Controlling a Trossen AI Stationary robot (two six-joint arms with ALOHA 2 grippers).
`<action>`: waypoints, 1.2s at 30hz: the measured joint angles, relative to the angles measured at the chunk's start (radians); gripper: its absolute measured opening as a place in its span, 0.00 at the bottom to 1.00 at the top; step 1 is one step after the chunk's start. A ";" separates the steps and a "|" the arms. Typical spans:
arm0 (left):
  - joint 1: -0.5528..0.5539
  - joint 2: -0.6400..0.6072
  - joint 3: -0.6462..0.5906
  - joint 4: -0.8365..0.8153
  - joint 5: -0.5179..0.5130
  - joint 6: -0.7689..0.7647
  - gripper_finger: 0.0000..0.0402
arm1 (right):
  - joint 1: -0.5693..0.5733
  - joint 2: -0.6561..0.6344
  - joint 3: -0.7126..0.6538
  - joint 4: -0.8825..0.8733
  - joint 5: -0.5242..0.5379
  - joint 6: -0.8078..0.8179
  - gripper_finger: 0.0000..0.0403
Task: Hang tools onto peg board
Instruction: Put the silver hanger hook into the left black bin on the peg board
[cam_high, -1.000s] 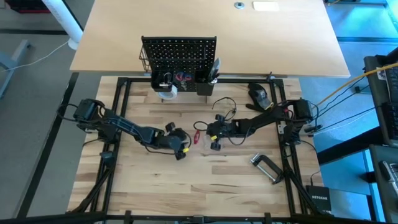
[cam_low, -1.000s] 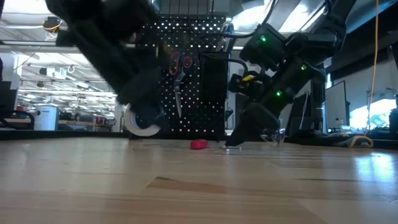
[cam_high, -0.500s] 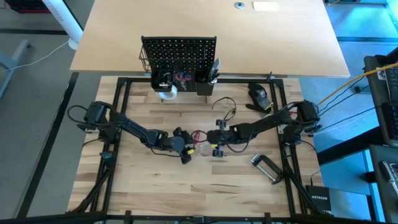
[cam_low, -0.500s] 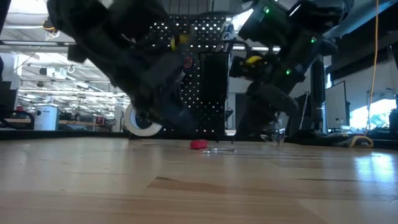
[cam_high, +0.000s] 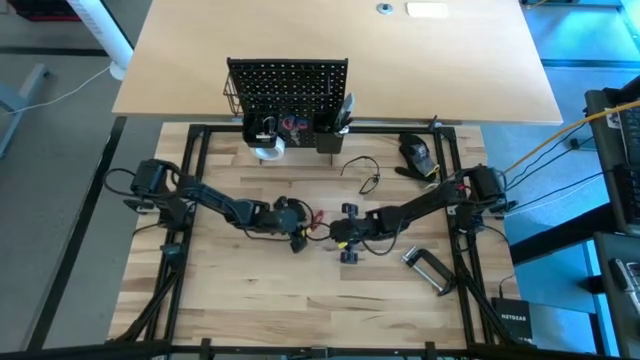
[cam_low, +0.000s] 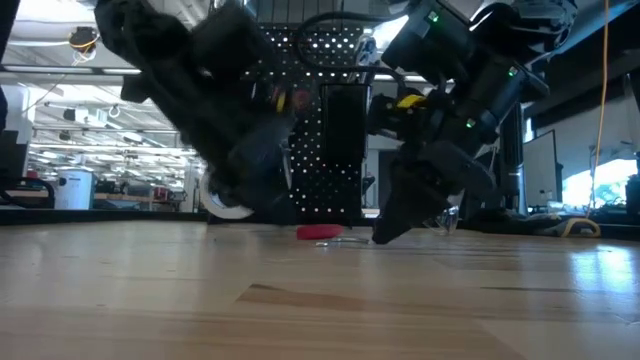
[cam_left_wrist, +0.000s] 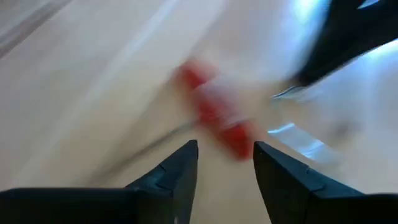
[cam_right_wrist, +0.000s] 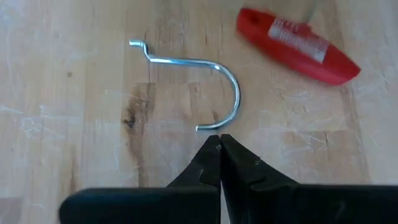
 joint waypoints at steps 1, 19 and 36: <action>-0.012 -0.001 0.003 0.041 0.018 0.004 0.36 | 0.000 0.000 0.001 0.006 -0.003 0.000 0.01; -0.076 0.100 0.028 0.076 0.087 -0.015 0.36 | -0.001 0.010 0.001 0.166 -0.087 0.000 0.01; -0.104 0.078 0.221 -0.463 -0.041 0.070 0.26 | -0.001 0.006 0.002 0.114 -0.078 -0.003 0.01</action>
